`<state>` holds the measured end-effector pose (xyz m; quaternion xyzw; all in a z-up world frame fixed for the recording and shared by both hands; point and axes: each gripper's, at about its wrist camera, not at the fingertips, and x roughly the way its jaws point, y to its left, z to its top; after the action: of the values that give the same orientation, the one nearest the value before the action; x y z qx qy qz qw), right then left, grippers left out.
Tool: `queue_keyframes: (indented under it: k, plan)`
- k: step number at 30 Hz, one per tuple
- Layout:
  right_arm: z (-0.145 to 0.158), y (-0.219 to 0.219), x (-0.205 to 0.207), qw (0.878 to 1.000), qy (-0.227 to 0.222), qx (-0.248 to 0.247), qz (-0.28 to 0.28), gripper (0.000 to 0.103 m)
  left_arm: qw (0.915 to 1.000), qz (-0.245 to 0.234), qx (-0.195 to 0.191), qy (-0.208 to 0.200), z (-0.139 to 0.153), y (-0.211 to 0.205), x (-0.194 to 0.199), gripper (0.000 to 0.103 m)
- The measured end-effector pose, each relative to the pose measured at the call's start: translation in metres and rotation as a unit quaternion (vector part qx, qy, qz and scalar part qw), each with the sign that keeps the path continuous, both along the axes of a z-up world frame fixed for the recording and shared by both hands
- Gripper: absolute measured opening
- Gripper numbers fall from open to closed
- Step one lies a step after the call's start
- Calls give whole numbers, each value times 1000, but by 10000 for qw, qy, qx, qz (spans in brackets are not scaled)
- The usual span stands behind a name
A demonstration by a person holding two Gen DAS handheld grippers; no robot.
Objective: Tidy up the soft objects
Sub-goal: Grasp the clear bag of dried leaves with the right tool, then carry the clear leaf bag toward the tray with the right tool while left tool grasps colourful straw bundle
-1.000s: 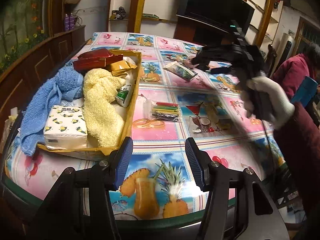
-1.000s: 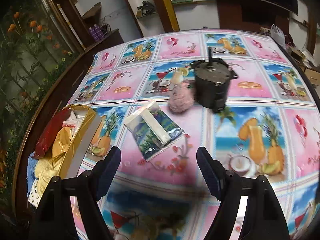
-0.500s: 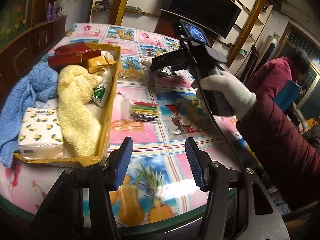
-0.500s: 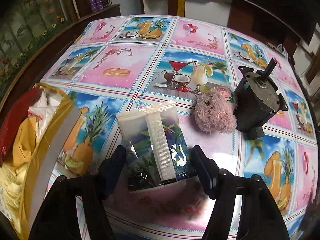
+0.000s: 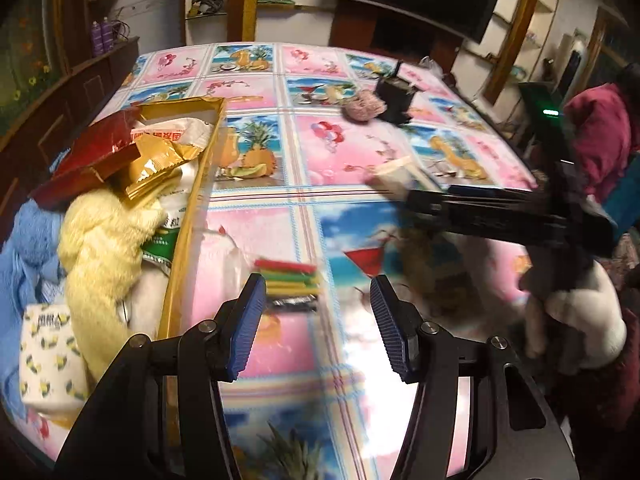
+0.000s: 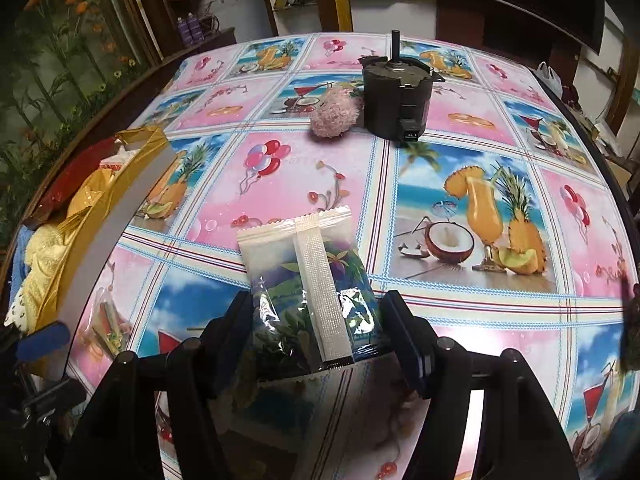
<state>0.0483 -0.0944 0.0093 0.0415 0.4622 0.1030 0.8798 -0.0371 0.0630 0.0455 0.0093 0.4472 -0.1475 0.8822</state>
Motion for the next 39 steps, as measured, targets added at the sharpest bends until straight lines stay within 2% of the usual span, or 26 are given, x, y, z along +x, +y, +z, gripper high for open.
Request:
queue_keyframes:
  k: [3,6,8,9,10,13,17,20,21,23,25,27,28,30,33,37,39]
  plan:
    - [0,-11,-5,9992,-155,370,-1,67,9987,217,463,21,-11,-5,13,55]
    - [1,-16,-8,9988,-163,458,-17,67,9975,107,692,44,-18,-14,16,58]
    - [1,-16,-10,9988,-167,458,-14,67,9982,-271,524,124,-18,-22,11,59]
    - [1,-15,-7,9988,-164,454,-10,67,9976,-571,187,343,-20,-25,8,59]
    - [1,-15,-7,9988,-162,460,-13,68,9967,-696,41,427,-20,-27,5,59]
    - [0,-12,-7,9988,-175,453,-23,68,9975,-647,200,223,-15,-28,-9,59]
    - [-1,-11,-11,9990,-200,392,-37,69,9992,-372,-103,-84,2,-7,-18,59]
    - [-1,-10,-10,9991,-212,361,-48,69,9997,-40,250,45,-5,-2,0,62]
    - [-1,-9,-10,9992,-215,349,-46,70,9995,-6,313,95,-9,-3,7,62]
    - [-1,-8,-10,9992,-224,325,-48,70,9976,89,677,-80,-15,-10,18,62]
    - [-1,-8,-10,9992,-228,337,-51,70,9957,85,921,8,-23,-19,24,63]
    - [0,-9,-10,9991,-234,357,-56,70,9960,-315,829,95,-26,-31,17,85]
    - [0,-9,-10,9991,-233,359,-57,70,9956,-594,711,126,-27,-36,11,85]
    - [0,-9,-10,9991,-230,359,-56,70,9922,-1127,88,519,-28,-38,2,84]
    - [0,-9,-10,9990,-229,381,-61,70,9888,-1412,-403,253,-6,-28,-15,84]
    - [0,-8,-10,9990,-218,388,-69,70,9926,-1180,-253,-113,10,-14,-18,84]
    - [0,-8,-10,9991,-213,372,-69,70,9915,-1288,-87,-170,7,-17,-20,84]
